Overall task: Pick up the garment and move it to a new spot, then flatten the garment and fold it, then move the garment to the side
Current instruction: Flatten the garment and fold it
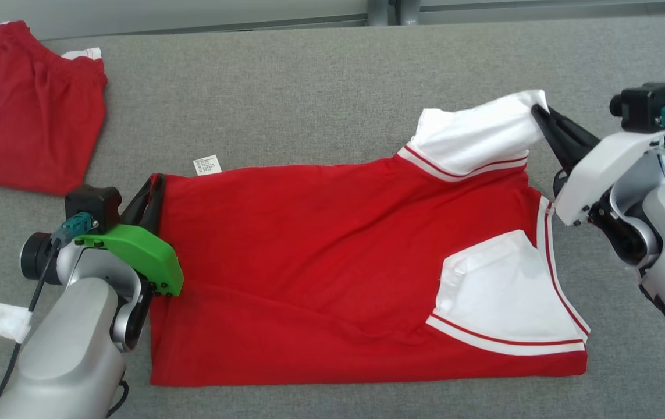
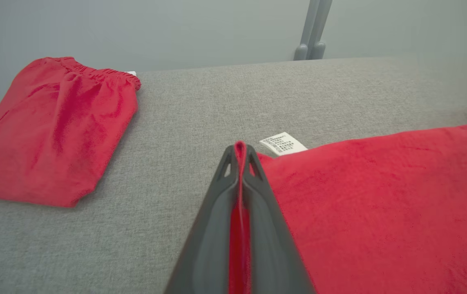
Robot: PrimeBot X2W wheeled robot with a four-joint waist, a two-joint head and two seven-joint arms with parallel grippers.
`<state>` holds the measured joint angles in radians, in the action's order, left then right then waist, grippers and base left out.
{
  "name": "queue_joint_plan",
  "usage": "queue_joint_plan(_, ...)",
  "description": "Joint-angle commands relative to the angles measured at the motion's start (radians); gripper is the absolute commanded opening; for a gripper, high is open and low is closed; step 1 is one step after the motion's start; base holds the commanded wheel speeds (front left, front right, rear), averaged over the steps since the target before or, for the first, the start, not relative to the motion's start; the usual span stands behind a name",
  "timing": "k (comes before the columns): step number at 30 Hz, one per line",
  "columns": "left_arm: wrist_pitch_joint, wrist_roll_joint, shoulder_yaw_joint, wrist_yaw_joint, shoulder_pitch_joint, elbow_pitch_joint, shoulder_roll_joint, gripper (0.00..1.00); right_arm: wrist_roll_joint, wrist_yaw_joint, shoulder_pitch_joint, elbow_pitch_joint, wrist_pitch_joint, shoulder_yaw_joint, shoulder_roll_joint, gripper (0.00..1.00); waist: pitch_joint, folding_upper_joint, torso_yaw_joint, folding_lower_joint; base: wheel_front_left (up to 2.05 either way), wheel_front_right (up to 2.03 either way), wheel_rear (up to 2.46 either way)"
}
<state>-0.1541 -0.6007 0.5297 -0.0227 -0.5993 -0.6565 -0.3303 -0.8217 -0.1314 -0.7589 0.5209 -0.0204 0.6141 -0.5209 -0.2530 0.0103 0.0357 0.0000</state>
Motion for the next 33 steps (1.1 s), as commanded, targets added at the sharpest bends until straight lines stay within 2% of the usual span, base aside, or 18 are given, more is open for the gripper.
queue_joint_plan(1,-0.003,-0.006,-0.003,0.008,0.028,0.028,-0.013,0.0,-0.008,0.001,0.046,-0.029,-0.01,-0.011,-0.014,0.0,0.028,-0.0103,-0.017,0.0,0.0,0.0,0.0)
queue_joint_plan(8,0.004,-0.031,-0.02,0.053,0.151,0.197,-0.057,0.0,0.012,0.001,0.252,-0.177,-0.015,-0.077,-0.032,0.0,0.063,-0.0103,-0.021,0.0,0.0,0.0,0.0)
queue_joint_plan(15,0.012,-0.071,-0.053,0.12,0.305,0.325,-0.092,0.0,0.078,0.001,0.458,-0.306,0.02,-0.161,-0.004,0.0,0.083,-0.0103,-0.032,0.0,0.0,0.0,0.0)
queue_joint_plan(24,0.001,-0.109,-0.07,0.165,0.419,0.369,-0.09,0.0,0.143,0.001,0.613,-0.402,0.078,-0.258,0.051,0.0,0.095,-0.0103,-0.048,0.0,0.0,0.0,0.0)
queue_joint_plan(33,0.009,-0.129,-0.069,0.175,0.469,0.377,-0.099,0.0,0.199,0.001,0.709,-0.461,0.127,-0.321,0.097,0.0,0.1,-0.0103,-0.065,0.0,0.0,0.0,0.0)
